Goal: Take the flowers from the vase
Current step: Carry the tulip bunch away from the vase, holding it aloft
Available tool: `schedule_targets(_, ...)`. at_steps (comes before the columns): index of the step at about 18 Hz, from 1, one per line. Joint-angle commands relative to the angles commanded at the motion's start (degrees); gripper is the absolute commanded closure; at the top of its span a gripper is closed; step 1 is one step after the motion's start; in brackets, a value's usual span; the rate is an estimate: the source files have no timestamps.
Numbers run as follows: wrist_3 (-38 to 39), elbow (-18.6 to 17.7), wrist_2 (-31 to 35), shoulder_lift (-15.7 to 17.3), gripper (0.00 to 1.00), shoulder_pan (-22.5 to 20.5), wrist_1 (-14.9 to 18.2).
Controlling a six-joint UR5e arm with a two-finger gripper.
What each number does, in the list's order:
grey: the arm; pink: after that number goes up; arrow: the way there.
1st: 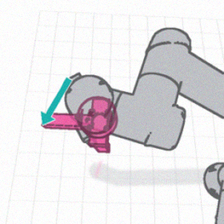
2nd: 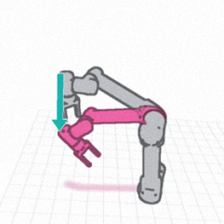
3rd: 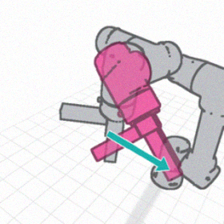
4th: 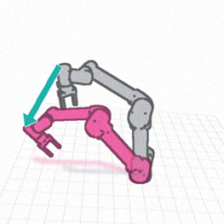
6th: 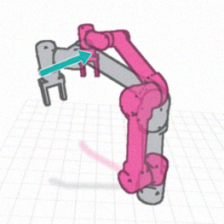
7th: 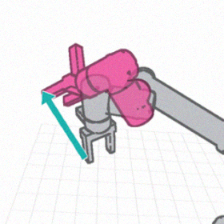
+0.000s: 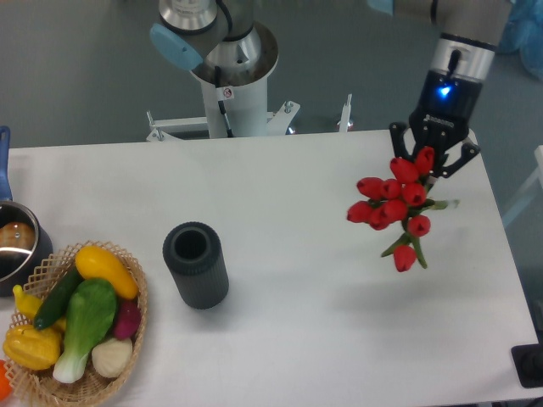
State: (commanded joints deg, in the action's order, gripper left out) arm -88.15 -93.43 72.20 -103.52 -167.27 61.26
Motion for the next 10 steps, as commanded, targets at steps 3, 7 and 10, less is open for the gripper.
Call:
schedule_targets(3,-0.6,3.9,7.2,-2.7,1.0,2.2,0.7)
schedule_targets(7,-0.2,7.6,12.7,-4.2,1.0,4.4,6.4)
schedule_targets(10,0.2,7.3,14.1,-4.4,1.0,6.0,6.1)
